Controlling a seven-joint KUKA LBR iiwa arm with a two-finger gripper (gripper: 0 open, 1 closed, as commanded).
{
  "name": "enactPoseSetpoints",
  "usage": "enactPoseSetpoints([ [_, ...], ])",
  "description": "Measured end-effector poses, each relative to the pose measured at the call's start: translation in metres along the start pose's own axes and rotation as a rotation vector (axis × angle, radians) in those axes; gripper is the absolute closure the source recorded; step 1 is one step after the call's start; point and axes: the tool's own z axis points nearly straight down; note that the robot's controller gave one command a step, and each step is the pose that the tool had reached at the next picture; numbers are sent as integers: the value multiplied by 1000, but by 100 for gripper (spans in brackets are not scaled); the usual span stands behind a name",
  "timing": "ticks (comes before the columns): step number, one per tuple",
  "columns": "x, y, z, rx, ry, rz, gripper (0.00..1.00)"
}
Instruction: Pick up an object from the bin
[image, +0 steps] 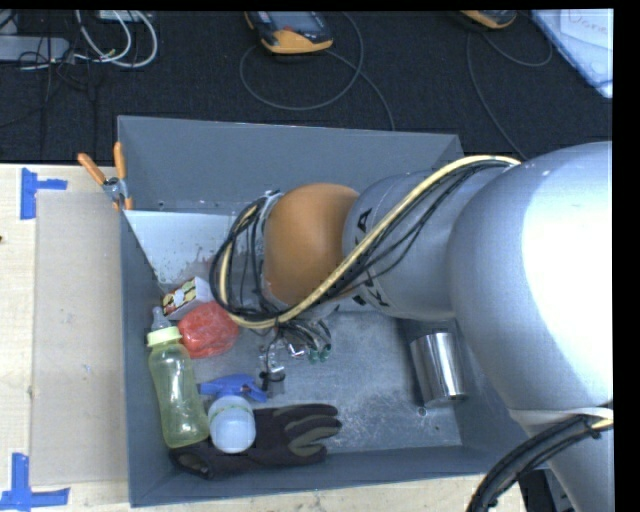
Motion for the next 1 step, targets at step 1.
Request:
enactPoseSetpoints([
  [1,21,17,2,3,3,-147,0],
])
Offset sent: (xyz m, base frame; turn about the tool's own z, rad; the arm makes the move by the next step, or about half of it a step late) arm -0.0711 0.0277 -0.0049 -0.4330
